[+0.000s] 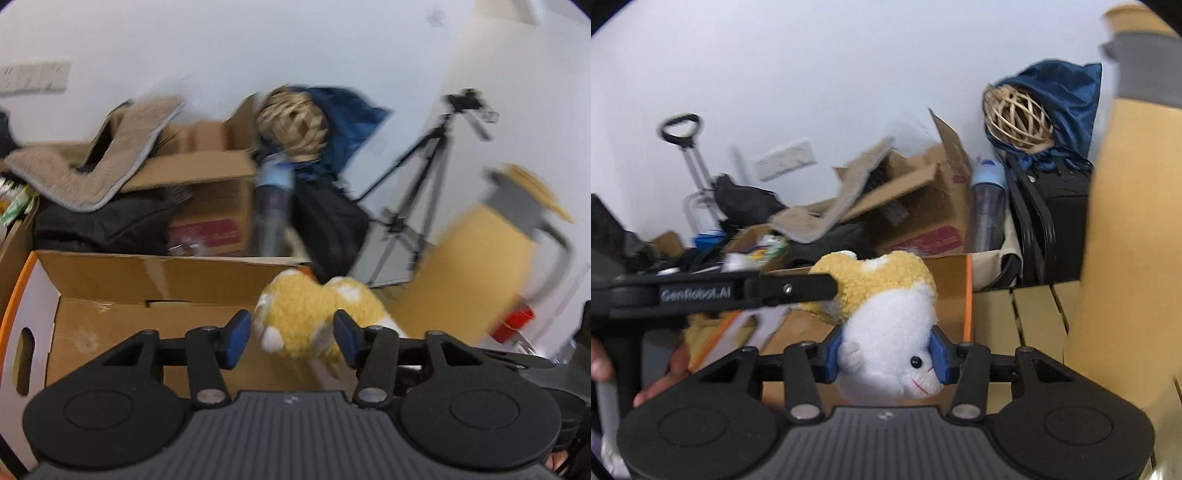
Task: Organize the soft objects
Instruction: 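Carry the plush toy with the right gripper into the cardboard box and release, then withdraw the right gripper from the box back over the table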
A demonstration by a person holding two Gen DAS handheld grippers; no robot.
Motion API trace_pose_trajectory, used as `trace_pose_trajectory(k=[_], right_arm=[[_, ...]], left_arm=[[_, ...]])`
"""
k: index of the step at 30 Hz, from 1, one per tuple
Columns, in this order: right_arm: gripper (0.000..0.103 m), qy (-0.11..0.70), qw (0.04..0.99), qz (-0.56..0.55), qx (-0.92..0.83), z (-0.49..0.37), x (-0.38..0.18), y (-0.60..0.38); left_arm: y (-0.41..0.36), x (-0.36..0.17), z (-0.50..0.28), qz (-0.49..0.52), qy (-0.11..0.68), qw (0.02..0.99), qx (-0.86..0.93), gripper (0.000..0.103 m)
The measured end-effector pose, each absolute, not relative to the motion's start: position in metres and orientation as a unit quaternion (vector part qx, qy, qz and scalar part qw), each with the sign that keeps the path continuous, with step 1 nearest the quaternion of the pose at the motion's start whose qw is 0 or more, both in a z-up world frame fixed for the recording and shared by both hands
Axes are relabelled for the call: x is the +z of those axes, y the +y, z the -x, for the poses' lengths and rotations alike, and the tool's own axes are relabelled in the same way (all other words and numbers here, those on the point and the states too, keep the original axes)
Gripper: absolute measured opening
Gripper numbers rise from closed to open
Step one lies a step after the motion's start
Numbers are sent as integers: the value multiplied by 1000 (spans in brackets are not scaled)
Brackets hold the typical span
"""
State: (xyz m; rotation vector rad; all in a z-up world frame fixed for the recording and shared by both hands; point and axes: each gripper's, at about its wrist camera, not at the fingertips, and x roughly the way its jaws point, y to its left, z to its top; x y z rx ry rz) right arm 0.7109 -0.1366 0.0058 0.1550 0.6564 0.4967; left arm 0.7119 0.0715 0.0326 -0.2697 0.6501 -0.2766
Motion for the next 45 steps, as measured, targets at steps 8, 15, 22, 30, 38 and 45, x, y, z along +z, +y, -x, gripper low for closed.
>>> trace_pose_trajectory(k=[8,15,22,30,38,45], right_arm=[[50,386,909,16,159,-799,-37,-72],[50,376,917,49,126,-804,-39,-66],[54,317,937,42,137,-739,40,-93],[71,265,947,36,179,-600,103,-137],[76,223,951,20,214,-448,88,-159],[80,181,955,43,230,-312,44,-156]], left_arm=[[114,3,-743,146,354,922,-63,67],[127,37,-713,135,329,933,-55,71],[136,93,-630,113,281,952,-56,80],[138,122,-480,67,231,970,-32,89],[113,86,-319,16,153,988,13,94],[98,39,-198,22,147,989,1,95]])
